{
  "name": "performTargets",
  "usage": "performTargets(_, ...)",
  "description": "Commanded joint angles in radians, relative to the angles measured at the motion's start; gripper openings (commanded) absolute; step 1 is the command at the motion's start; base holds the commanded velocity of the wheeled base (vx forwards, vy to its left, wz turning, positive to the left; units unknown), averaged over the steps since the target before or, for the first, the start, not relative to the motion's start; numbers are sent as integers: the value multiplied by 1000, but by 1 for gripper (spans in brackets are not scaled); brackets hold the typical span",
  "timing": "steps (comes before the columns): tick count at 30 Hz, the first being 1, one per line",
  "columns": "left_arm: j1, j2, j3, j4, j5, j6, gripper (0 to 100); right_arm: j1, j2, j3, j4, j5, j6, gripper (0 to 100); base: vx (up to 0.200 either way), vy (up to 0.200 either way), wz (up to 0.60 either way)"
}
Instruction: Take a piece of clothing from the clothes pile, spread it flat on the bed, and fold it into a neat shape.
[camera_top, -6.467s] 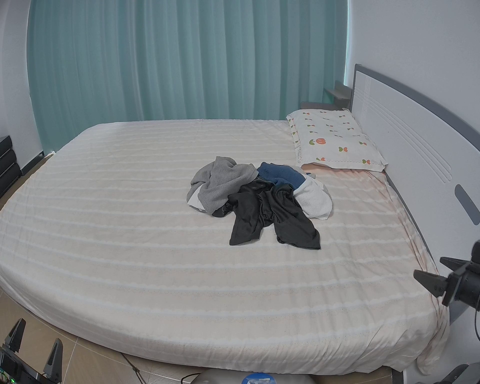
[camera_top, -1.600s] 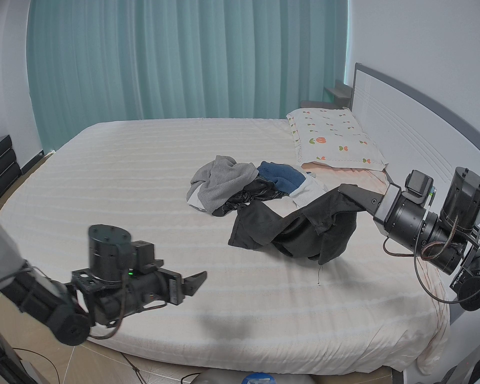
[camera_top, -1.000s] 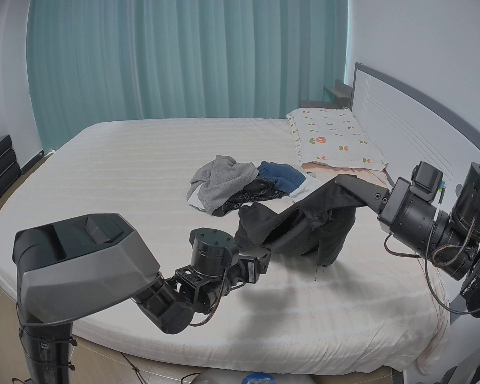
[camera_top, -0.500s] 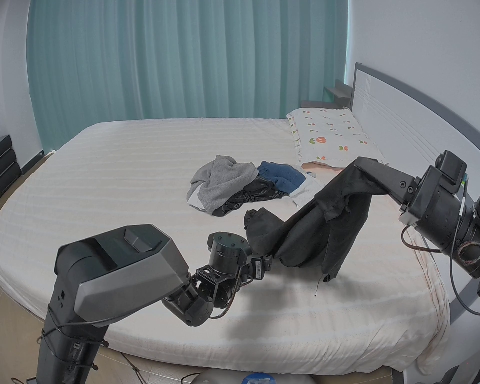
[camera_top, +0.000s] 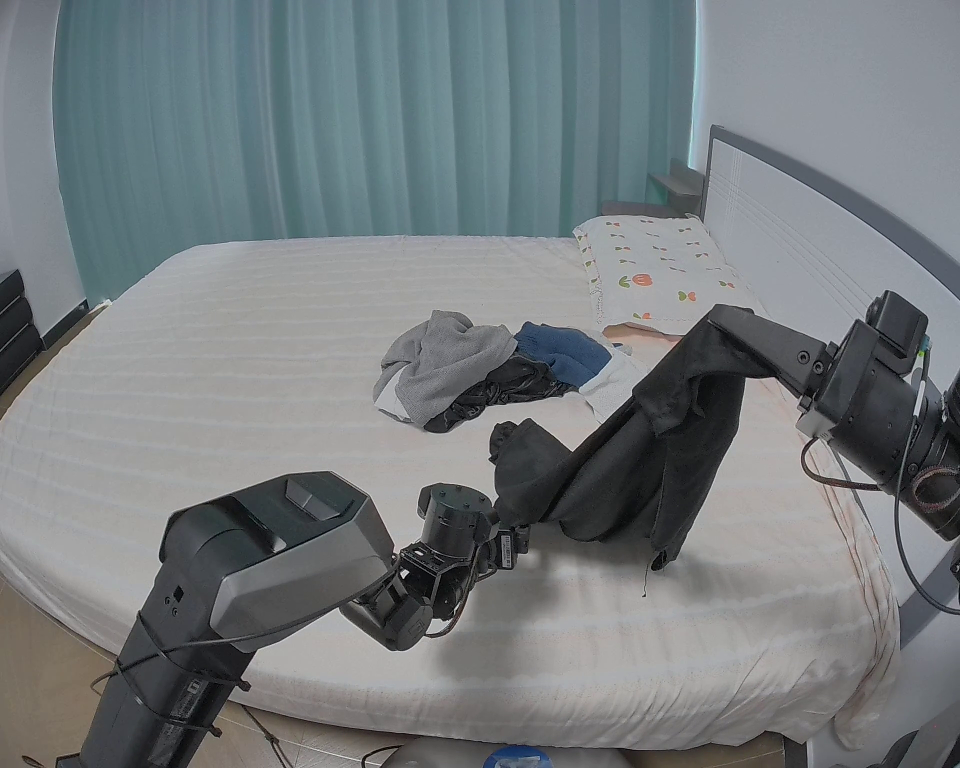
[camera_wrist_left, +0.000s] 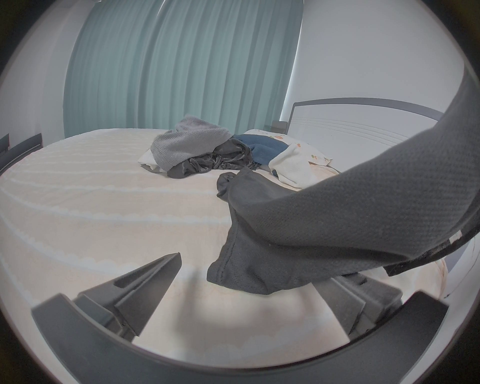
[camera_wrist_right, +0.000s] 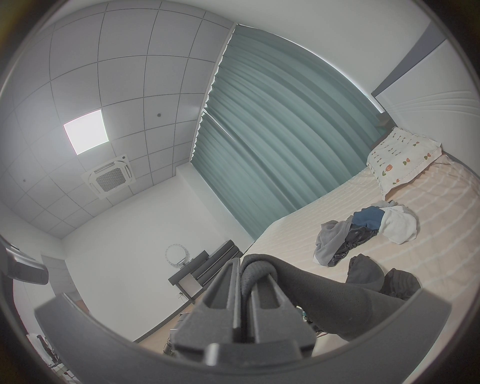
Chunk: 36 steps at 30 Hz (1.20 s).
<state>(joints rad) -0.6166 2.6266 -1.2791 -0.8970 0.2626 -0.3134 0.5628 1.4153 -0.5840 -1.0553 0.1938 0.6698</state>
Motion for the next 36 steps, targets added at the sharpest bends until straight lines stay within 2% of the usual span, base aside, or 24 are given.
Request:
performTargets(1,1,30,-65,44,-2,0,100,-24,60,-33,-3,1,1,0,0,0,0)
performTargets(8,1,66,-190,122,6,-1,100,-55,85,-68,-6,1,1,0,0,0,0)
performTargets(9,1,70,-198,122,9,-4,0,-55,85,-66,-5,1,1,0,0,0,0)
performTargets(12,0,67,-192,124,9,-7,0,-63,88,-65,-2,3,1,0,0,0,0)
performTargets(16,1,53,-157,119,10,-67,0,-78,103,-57,-5,3,1,0,0,0,0)
performTargets(17,1,-11,-134,130,10,-185,0,-81,122,-53,-3,1,1,0,0,0,0)
performTargets(19,0,-63,-98,155,10,-231,0,-83,136,-53,-5,1,1,0,0,0,0)
performTargets(22,5,-226,-17,290,-5,-277,0,-84,182,-54,-9,-1,-1,0,0,0,0)
performTargets(26,21,-384,0,392,-5,-300,0,-84,244,-69,-9,-10,-10,0,0,0,0)
performTargets(29,24,-534,3,486,-36,-312,0,-84,307,-103,-12,-13,-27,0,0,0,0)
performTargets(31,24,-606,-8,540,-71,-316,0,-86,352,-142,-14,-36,-32,0,0,0,0)
performTargets(32,26,-643,-19,569,-82,-323,0,-87,370,-181,-15,-70,-35,0,0,0,0)
performTargets(36,51,-708,-74,589,-88,-339,0,-110,386,-333,-2,-154,-50,0,0,0,0)
